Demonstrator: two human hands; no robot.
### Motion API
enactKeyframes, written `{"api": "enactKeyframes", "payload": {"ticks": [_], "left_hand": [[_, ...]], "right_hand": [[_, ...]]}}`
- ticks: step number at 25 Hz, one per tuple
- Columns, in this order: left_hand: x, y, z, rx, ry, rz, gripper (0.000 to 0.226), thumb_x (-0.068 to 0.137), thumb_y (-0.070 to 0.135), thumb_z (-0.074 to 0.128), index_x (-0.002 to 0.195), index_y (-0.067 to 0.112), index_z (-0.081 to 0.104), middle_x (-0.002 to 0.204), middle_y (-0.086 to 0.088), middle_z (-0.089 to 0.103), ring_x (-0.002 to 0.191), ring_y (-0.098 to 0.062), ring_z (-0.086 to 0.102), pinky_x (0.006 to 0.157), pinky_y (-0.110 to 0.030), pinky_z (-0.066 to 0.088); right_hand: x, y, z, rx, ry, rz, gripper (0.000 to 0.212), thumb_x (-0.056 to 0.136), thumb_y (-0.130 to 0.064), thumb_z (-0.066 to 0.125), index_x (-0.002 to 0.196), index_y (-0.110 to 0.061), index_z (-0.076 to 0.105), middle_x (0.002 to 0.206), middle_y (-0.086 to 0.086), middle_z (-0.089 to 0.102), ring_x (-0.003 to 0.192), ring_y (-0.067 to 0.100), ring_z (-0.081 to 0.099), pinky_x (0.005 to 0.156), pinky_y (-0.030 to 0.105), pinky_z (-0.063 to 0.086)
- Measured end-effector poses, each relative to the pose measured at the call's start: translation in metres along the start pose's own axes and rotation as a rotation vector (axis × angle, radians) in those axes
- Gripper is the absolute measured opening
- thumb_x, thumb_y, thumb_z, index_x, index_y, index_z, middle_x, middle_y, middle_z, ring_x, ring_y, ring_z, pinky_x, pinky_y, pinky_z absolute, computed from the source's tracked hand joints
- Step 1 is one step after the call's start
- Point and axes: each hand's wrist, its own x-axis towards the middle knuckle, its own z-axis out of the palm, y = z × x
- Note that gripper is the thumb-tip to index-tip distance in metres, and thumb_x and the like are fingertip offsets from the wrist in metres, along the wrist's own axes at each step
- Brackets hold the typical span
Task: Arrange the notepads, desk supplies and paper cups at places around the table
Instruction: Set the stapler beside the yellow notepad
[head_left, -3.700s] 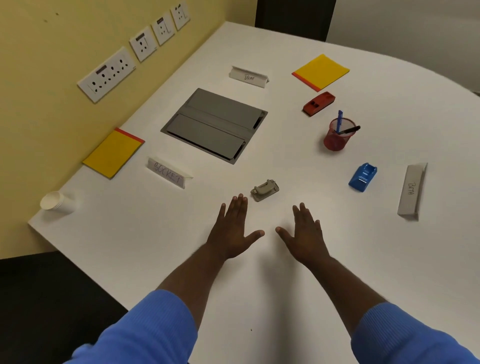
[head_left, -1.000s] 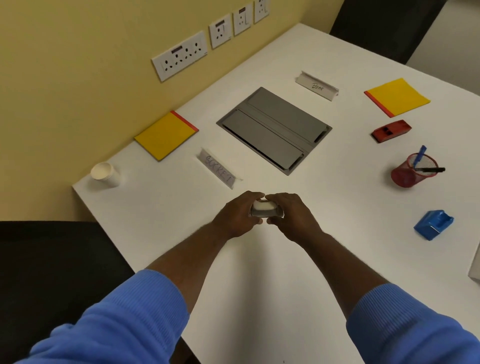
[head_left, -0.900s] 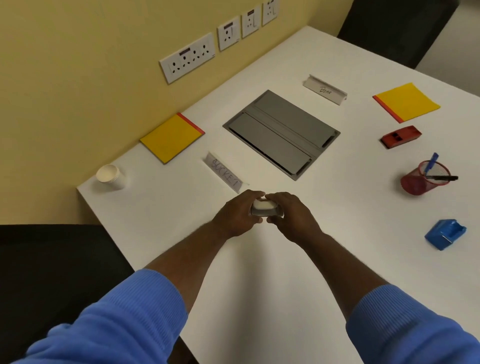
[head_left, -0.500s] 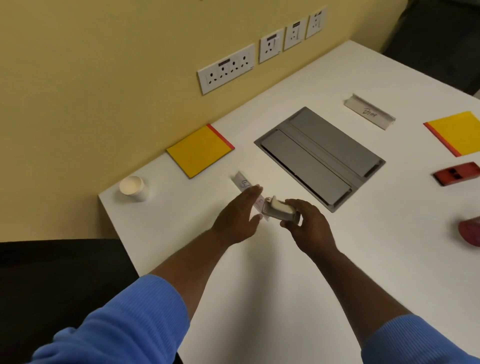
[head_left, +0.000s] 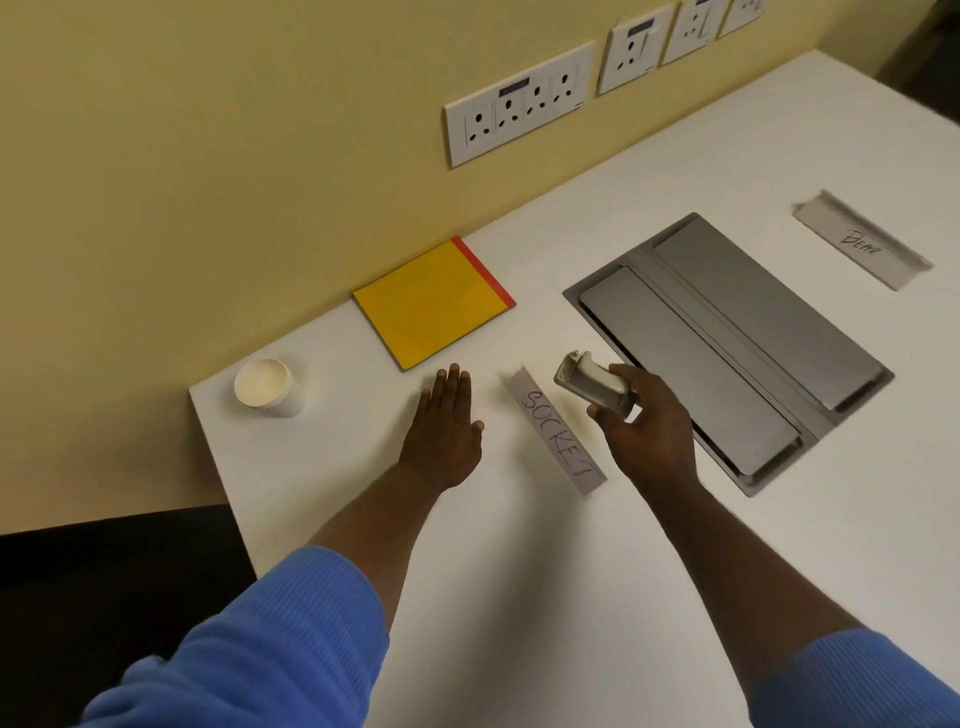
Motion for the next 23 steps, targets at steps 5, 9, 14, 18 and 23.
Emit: {"api": "enactKeyframes", "payload": {"ticks": [5, 9, 14, 18, 23], "left_hand": [[0.027, -0.017, 0.027, 0.019, 0.029, 0.014, 0.073, 0.109, 0.045, 0.029, 0.163, 0.008, -0.003, 0.171, -0.011, -0.009, 0.159, -0.028, -0.009, 0.129, -0.047, 0.002], [0.035, -0.024, 0.043, 0.022, 0.183, 0.055, 0.073, 0.107, 0.051, 0.026, 0.164, 0.008, 0.007, 0.172, -0.010, 0.003, 0.160, -0.026, -0.002, 0.129, -0.048, 0.008], [0.041, -0.029, 0.050, 0.007, 0.229, 0.076, 0.074, 0.106, 0.052, 0.024, 0.164, 0.008, 0.008, 0.173, -0.009, 0.004, 0.160, -0.025, 0.001, 0.128, -0.050, 0.013], [0.043, -0.028, 0.047, -0.005, 0.216, 0.074, 0.075, 0.105, 0.052, 0.027, 0.163, 0.008, 0.011, 0.173, -0.009, 0.005, 0.160, -0.025, 0.001, 0.128, -0.050, 0.013], [0.044, -0.028, 0.047, 0.007, 0.199, 0.056, 0.075, 0.105, 0.052, 0.029, 0.164, 0.009, 0.012, 0.173, -0.008, 0.007, 0.160, -0.023, 0.000, 0.128, -0.049, 0.012]], "right_hand": [[0.062, 0.009, 0.037, -0.014, -0.014, 0.025, 0.049, 0.082, -0.024, 0.080, 0.126, -0.027, 0.060, 0.119, -0.007, 0.064, 0.106, 0.013, 0.060, 0.091, 0.036, 0.053], [0.110, 0.009, 0.072, -0.018, 0.001, 0.034, 0.051, 0.082, -0.028, 0.080, 0.129, -0.026, 0.060, 0.119, -0.007, 0.063, 0.106, 0.011, 0.058, 0.090, 0.032, 0.050], [0.167, 0.003, 0.108, -0.089, 0.000, 0.037, 0.044, 0.081, -0.035, 0.077, 0.121, -0.030, 0.063, 0.110, -0.010, 0.065, 0.098, 0.011, 0.060, 0.080, 0.029, 0.047], [0.193, -0.001, 0.130, -0.169, 0.025, 0.020, 0.043, 0.080, -0.036, 0.077, 0.121, -0.026, 0.065, 0.110, -0.003, 0.069, 0.100, 0.020, 0.063, 0.083, 0.034, 0.049], [0.211, -0.003, 0.157, -0.287, 0.027, 0.013, 0.050, 0.083, -0.036, 0.073, 0.130, -0.024, 0.062, 0.120, 0.002, 0.068, 0.115, 0.028, 0.055, 0.092, 0.038, 0.038]]}}
